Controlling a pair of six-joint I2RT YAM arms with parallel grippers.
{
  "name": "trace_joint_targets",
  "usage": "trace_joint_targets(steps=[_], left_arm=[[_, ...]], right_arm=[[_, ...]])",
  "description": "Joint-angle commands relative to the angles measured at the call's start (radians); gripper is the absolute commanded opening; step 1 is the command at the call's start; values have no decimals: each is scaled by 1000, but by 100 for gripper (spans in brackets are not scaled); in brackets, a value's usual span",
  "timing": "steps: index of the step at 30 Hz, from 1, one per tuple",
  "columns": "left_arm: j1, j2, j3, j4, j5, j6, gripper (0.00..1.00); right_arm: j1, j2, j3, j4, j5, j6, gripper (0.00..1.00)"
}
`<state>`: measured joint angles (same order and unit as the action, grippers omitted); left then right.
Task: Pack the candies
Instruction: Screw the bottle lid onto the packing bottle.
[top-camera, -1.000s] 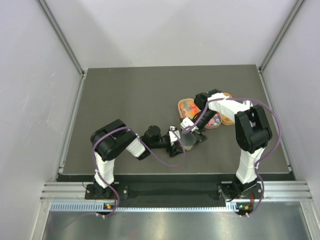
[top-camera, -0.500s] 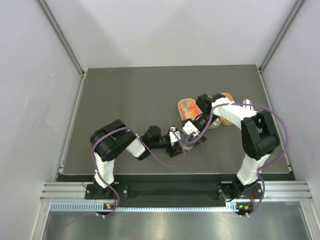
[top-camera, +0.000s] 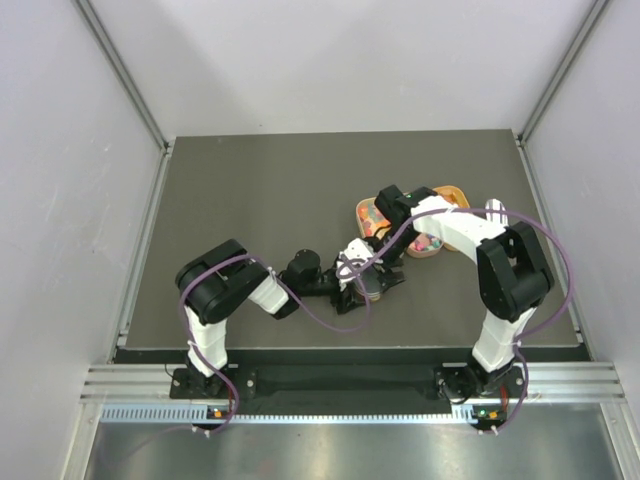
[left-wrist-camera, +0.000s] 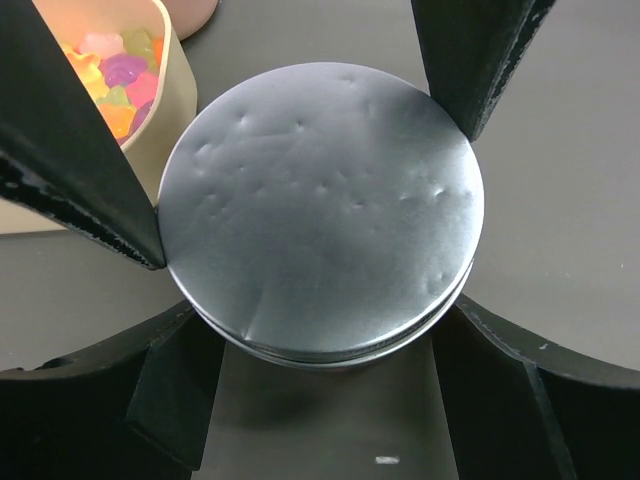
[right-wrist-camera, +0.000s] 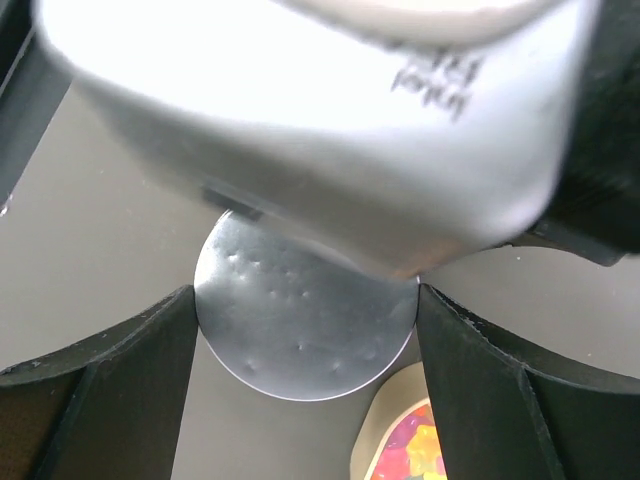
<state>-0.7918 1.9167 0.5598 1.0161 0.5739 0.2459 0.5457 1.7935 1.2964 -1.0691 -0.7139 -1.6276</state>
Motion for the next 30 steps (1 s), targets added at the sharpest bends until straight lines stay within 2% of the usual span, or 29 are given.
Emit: trace_joint_targets(steps=[1, 9, 18, 24, 30], left_arm=[[2, -5, -35, -102, -48, 53, 69], [16, -25, -64, -79, -34, 24, 67], [35, -27, -60, -73, -34, 16, 63], [40, -25, -61, -71, -68, 12, 59], [40, -24, -61, -68, -118, 23, 54]], right_arm=[[63, 53, -5, 66, 22, 104, 70], [86, 53, -29, 96, 21, 328, 68], [103, 21, -104, 259, 44, 621, 66], [134, -31, -180, 377, 108, 774, 65], [146, -37, -200, 419, 172, 900, 64]])
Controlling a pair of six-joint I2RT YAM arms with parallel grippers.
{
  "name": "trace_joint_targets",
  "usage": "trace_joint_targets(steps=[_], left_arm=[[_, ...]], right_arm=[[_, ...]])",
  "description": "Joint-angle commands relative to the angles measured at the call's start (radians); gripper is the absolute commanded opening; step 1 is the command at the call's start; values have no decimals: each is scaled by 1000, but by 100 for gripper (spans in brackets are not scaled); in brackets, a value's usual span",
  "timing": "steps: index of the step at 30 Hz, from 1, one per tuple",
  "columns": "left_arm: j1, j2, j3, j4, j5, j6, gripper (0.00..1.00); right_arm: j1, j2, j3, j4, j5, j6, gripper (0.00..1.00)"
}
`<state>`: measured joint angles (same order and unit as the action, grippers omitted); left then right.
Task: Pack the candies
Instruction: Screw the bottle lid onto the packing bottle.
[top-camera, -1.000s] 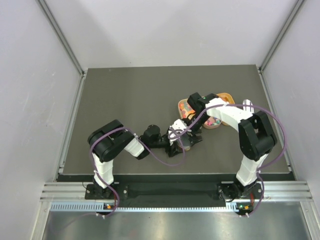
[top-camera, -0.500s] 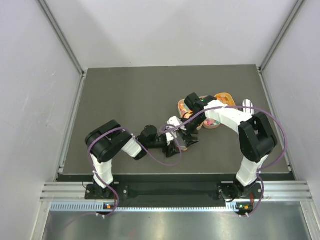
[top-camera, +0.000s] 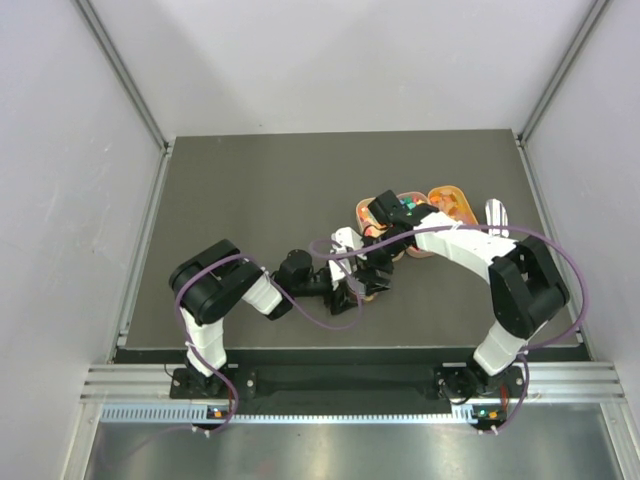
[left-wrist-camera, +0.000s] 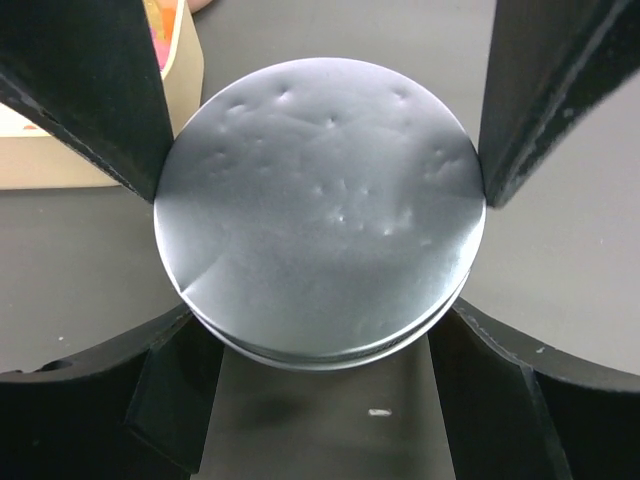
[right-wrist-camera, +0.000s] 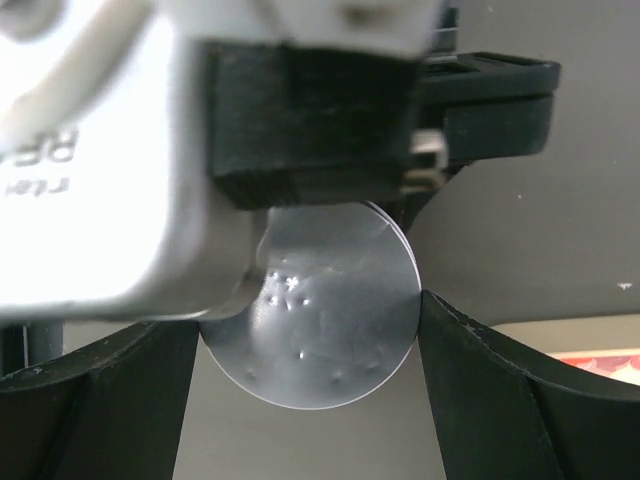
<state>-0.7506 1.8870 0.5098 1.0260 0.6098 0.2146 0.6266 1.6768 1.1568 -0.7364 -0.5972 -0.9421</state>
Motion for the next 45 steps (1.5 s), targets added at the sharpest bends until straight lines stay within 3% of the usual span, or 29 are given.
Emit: trace_joint_targets(steps=[1, 10, 20, 23, 24, 27, 33, 34, 36, 45], left_arm=[[-3, 4, -10, -81, -163, 55, 53], [-1, -17, -10, -119, -180, 92, 49], [-4, -45, -28, -127, -151, 138, 46], [-7, -49, -30, -145, -148, 155, 62], [-10, -49, -30, -150, -140, 160, 72], [-16, -57, -37, -172, -101, 201, 83], [-16, -60, -63, -120, -53, 206, 86], [-16, -60, -68, -109, -45, 207, 86], [-15, -60, -80, -89, -44, 194, 99], [-13, -89, -67, -155, 47, 109, 99]], right_arm=[[68, 77, -68, 100, 72, 245, 64], [96, 63, -114, 143, 119, 434, 63], [148, 38, -160, 192, 188, 506, 62], [150, 35, -157, 193, 201, 506, 63], [151, 37, -152, 189, 203, 497, 65], [150, 31, -143, 178, 212, 441, 76], [127, 11, -100, 161, 215, 281, 100], [124, 8, -95, 152, 209, 263, 100], [119, -3, -77, 137, 179, 209, 100], [79, -34, 10, 34, 134, 106, 100]])
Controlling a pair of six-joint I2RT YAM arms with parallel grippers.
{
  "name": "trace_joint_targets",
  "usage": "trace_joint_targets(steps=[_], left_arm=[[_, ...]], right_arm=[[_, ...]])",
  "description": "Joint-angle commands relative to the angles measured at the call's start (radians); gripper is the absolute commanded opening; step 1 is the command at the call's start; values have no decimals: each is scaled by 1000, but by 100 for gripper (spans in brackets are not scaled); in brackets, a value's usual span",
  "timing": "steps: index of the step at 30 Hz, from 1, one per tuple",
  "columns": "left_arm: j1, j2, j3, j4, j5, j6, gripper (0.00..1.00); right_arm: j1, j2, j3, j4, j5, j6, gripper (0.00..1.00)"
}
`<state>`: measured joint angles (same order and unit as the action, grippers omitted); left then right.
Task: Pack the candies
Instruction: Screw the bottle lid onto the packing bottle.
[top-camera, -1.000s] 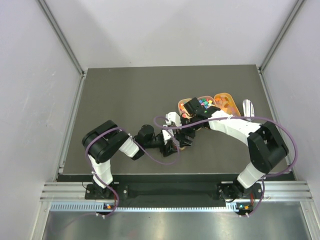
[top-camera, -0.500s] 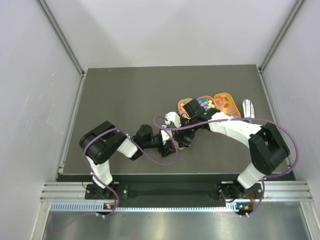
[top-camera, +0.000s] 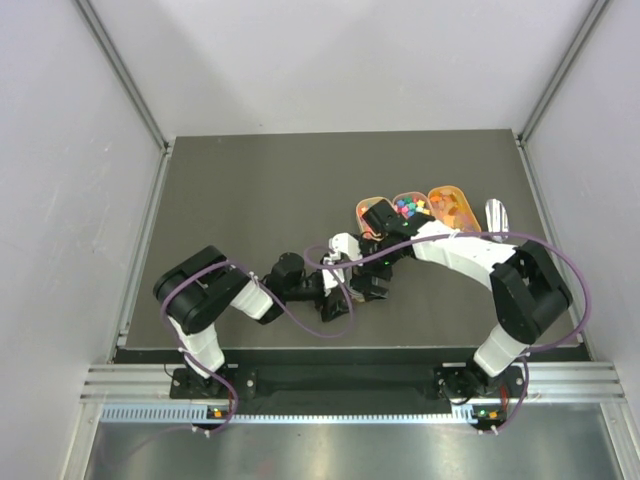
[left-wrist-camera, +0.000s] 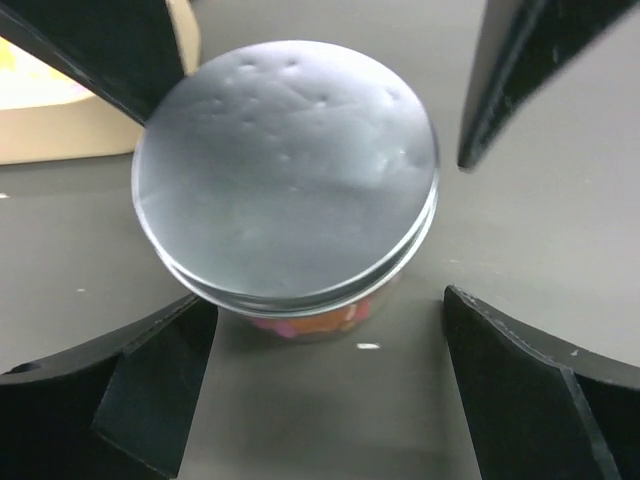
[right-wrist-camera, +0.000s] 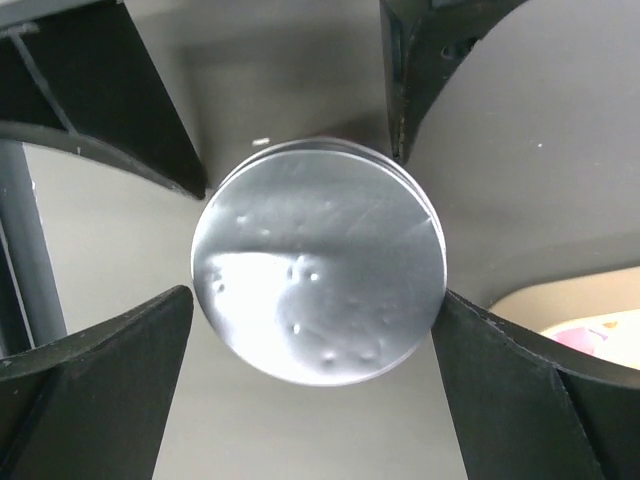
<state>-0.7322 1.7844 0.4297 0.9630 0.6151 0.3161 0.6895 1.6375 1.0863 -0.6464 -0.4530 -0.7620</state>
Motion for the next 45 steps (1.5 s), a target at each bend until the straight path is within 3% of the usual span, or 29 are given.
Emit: trace_joint_targets(steps=[1, 8, 14, 21, 27, 33, 40, 45], left_arm=[[-33, 26, 23, -81, 47, 5, 99], [-32, 127, 104, -27, 32, -15, 99], [-32, 182, 123, 35, 12, -49, 99], [-26, 142, 83, 89, -12, -63, 99], [-22, 141, 99, 99, -86, -29, 99], [-21, 181, 199, 45, -75, -25, 99], [-21, 233, 262, 26, -25, -52, 97], [-21, 263, 267, 42, 24, -54, 97]], right_arm=[[5, 8, 89, -67, -12, -92, 100], [-143, 62, 176, -189, -122, -369, 100], [-234, 45, 133, -225, -235, -601, 100], [-268, 97, 234, -337, -349, -645, 100], [-269, 65, 268, -377, -348, -642, 100], [-306, 2, 267, -472, -299, -793, 100], [-398, -42, 196, -480, -311, -1055, 100], [-430, 44, 211, -547, -312, -1260, 100]])
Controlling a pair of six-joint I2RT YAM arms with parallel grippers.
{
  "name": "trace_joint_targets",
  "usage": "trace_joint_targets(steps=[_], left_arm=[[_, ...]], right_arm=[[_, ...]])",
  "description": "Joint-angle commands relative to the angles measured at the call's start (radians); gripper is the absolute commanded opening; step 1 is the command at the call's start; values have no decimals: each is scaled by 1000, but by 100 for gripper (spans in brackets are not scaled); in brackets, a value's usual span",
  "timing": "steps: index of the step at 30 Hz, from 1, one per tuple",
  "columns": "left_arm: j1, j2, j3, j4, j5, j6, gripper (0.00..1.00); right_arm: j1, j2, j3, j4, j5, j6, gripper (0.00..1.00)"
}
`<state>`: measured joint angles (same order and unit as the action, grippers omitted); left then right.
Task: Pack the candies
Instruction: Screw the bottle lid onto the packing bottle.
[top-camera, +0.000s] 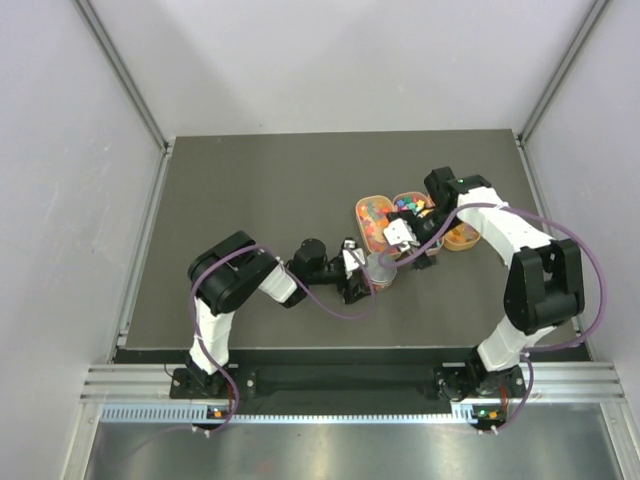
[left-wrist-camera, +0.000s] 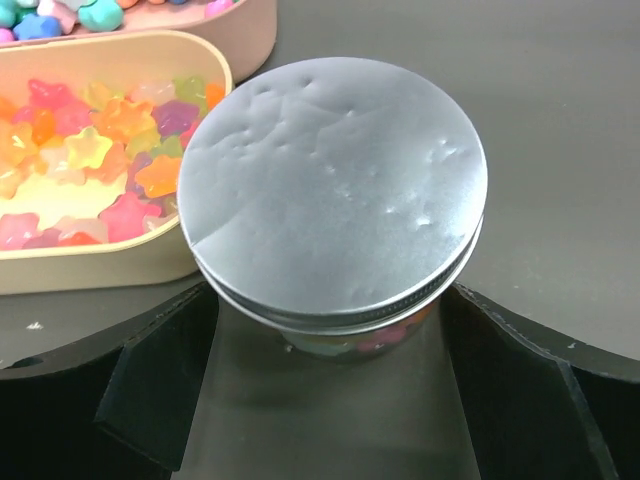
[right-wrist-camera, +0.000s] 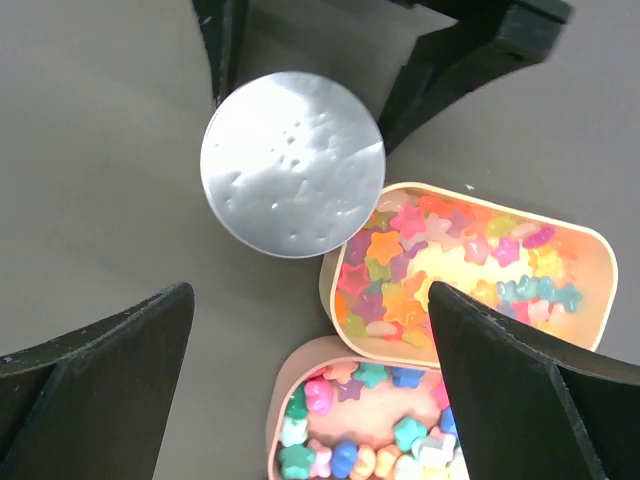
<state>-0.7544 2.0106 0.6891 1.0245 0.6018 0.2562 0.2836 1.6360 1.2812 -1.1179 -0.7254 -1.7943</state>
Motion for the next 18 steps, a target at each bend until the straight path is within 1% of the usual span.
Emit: trace_joint_targets(steps=[1, 2, 5, 10, 13, 15, 16, 18], left_arm=[[1, 36, 4, -15, 45, 6, 98], [0, 40, 1, -12, 55, 8, 99], [-5, 51, 9, -7, 64, 2, 99], [-28, 94, 41, 38, 82, -74, 99], [-51, 126, 56, 74, 58, -103, 98], [-57, 138, 75, 72, 53, -123, 93], [-65, 143, 78, 72, 46, -121, 87], [-69, 145, 82, 74, 41, -127, 83]], right_arm=[[-29, 100, 67, -98, -40, -267, 100], [-29, 125, 93, -144, -40, -286, 100], [-29, 180, 150, -161, -37, -323, 100], [-40, 188, 145, -171, -32, -353, 100], [-47, 167, 112, -183, -20, -387, 100], [-49, 147, 93, -181, -17, -392, 100], [-49, 143, 90, -184, -14, -395, 100], [-50, 137, 93, -194, -14, -393, 100]])
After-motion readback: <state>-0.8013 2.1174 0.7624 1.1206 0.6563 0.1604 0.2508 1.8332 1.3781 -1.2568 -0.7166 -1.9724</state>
